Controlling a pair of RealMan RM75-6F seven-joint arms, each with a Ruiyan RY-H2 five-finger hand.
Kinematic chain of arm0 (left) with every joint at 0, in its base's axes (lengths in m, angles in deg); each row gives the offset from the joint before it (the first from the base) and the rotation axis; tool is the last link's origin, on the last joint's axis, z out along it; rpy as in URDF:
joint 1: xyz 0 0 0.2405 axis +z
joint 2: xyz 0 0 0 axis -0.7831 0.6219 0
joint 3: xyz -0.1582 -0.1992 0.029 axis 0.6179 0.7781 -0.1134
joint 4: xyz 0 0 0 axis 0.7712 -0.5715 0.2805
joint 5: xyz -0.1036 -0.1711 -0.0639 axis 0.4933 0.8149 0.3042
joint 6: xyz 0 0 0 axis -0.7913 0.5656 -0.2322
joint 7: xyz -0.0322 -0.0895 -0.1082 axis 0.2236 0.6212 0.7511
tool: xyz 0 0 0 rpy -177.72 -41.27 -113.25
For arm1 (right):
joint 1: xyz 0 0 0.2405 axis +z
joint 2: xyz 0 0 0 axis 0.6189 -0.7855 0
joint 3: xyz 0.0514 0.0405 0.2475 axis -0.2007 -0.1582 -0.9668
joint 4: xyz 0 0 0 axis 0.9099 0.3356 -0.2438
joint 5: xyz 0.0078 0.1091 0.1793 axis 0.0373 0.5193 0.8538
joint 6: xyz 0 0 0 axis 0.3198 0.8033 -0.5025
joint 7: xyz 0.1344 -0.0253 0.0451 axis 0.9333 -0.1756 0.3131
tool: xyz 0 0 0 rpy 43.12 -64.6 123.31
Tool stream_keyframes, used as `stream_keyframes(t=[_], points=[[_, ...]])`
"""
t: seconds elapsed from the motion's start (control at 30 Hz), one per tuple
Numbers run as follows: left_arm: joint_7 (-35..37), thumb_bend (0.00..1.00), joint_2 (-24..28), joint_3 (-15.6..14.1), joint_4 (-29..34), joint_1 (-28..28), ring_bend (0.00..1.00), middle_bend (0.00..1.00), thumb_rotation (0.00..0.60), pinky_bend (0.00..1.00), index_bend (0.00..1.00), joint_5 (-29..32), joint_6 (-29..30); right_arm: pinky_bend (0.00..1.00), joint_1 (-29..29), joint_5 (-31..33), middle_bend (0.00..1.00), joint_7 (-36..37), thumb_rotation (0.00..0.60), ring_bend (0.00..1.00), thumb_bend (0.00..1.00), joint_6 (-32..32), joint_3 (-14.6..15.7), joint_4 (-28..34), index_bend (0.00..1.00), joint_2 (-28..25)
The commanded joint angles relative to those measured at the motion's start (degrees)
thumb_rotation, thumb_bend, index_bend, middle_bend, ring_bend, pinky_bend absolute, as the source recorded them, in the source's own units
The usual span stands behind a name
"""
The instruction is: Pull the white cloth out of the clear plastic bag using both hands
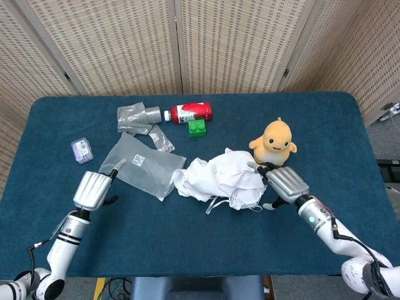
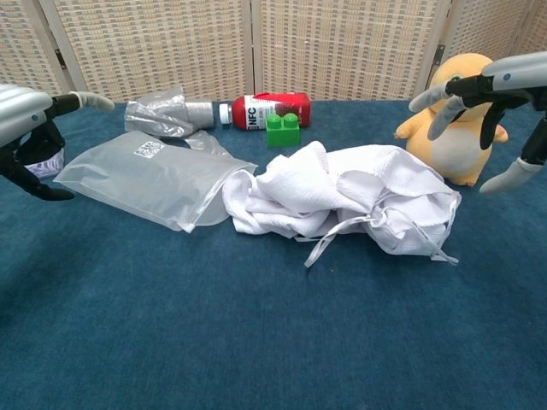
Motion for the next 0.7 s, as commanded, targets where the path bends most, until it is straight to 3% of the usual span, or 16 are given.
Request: stream_keyframes(t=[0.03, 0.13, 0.2, 0.3, 0.4, 0.7], points=[[0.04, 0.00, -0.20, 0.23, -0.16, -0.03, 0.74, 0.85, 0.600, 0.94, 0.13, -0.23, 0.50, 0.35, -0.90, -0.78, 0.22, 2.74, 0.600, 0.10, 0.00, -2.16, -1.13, -0.50, 0.10, 0.80], [0.30, 0.00, -0.67, 0.78, -0.59, 0.09, 0.72, 0.82, 0.600, 0.93, 0.15, -0.76, 1.97, 0.35, -2.37, -2.11, 0.23, 1.96, 0.600, 0.10, 0.00, -7.05, -1.46, -1.52, 0.14, 2.96], [0.47, 0.00, -1.12, 1.20, -0.95, 0.23, 0.69, 0.75, 0.600, 0.90, 0.17, -1.32, 3.33, 0.35, -3.66, -3.52, 0.24, 1.38, 0.600, 0.10, 0.00, -11.19, -1.76, -2.15, 0.17, 4.87], [-0.42, 0.00, -1.54, 1.54, -1.03, 0.50, 0.57, 0.57, 0.600, 0.77, 0.20, -1.68, 4.76, 0.35, -5.73, -6.31, 0.24, 1.79, 0.600, 0.10, 0.00, -16.59, -2.07, -2.86, 0.20, 7.15], [-2.89, 0.00, -0.88, 1.61, 0.70, 0.83, 0.49, 0.47, 0.600, 0.68, 0.20, -1.45, 5.32, 0.35, -7.78, -9.68, 0.24, 3.07, 0.600, 0.10, 0.00, -20.92, -1.98, -3.67, 0.21, 8.46], [-11.22, 0.02, 3.45, 1.07, 9.44, 2.13, 0.47, 0.43, 0.600, 0.61, 0.21, 2.21, 4.25, 0.35, -13.50, -15.91, 0.24, 4.83, 0.600, 0.10, 0.01, -28.77, -0.03, -4.40, 0.23, 7.83]])
